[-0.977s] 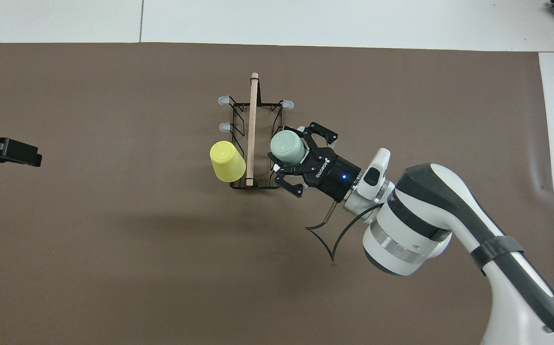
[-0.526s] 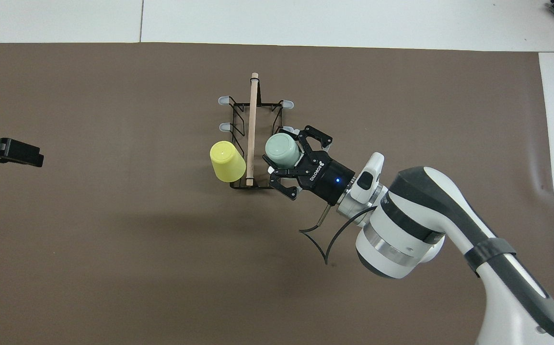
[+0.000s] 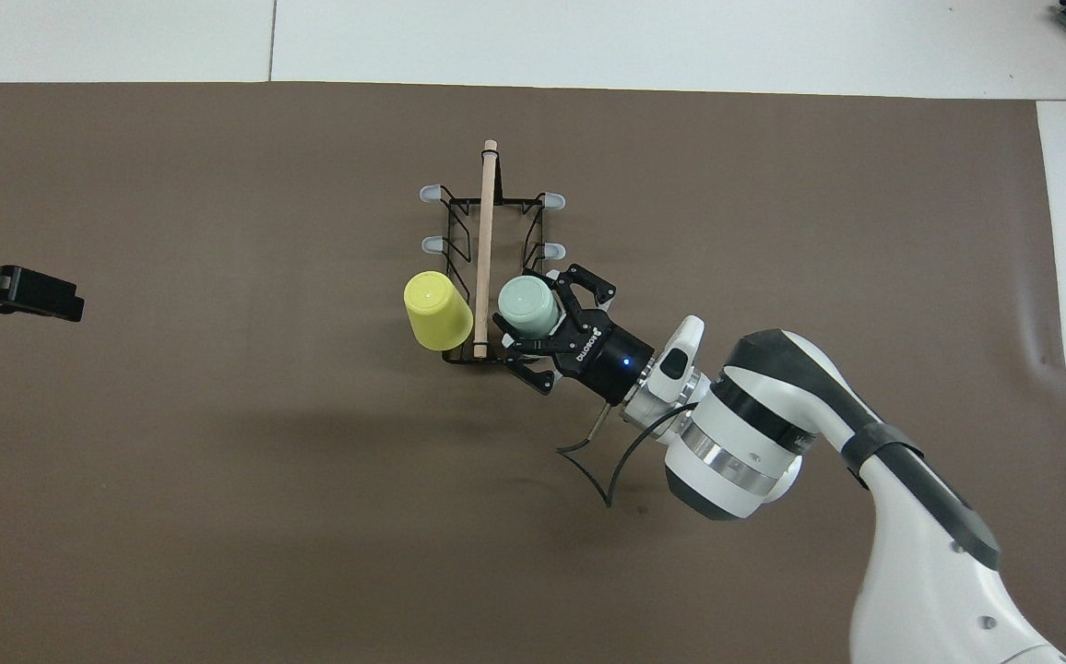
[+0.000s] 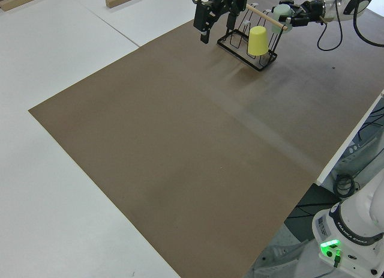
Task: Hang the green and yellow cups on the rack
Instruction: 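Lower the green cup onto a rack peg with the right gripper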
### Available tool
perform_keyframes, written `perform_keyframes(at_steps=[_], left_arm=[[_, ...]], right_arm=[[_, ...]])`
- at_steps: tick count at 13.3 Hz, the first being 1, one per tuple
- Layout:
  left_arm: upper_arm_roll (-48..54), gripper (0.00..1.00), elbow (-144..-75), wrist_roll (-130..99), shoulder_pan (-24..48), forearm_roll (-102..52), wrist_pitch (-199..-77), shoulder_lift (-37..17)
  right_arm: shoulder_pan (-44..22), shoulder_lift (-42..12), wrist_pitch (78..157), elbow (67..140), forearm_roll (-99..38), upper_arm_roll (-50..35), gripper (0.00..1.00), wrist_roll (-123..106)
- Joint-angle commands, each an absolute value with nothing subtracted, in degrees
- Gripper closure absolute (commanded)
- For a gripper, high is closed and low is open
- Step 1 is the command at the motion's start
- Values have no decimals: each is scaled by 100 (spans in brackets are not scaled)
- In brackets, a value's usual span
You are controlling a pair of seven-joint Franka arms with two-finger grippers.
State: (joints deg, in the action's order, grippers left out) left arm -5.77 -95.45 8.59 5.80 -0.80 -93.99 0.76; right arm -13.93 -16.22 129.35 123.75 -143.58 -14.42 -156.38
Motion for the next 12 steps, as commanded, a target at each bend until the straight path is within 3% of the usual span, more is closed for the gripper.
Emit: perform_keyframes(at_steps=[1, 3, 4, 5, 12], left_arm=[[-571, 0, -9519, 923, 563, -167, -9325, 79], [-571, 0, -9527, 923, 563, -167, -9325, 88], [-571, 0, -9527, 923, 563, -167, -9325, 88], [-571, 0, -9527, 923, 563, -167, -9325, 79], [-571, 0, -9519, 923, 563, -167, -9325, 79]], right_arm=[[-1362, -1652, 12788, 12524, -14625, -1468, 100, -16207], [-1362, -1644, 12814, 12542, -14625, -1468, 100, -16207], [-1362, -1652, 12832, 12525, -14634, -1468, 54, -16207], [-1354, -1652, 12823, 12524, -14625, -1468, 1, -16198], [-1371, -1547, 13024, 12428, -14625, -1485, 0, -16154]])
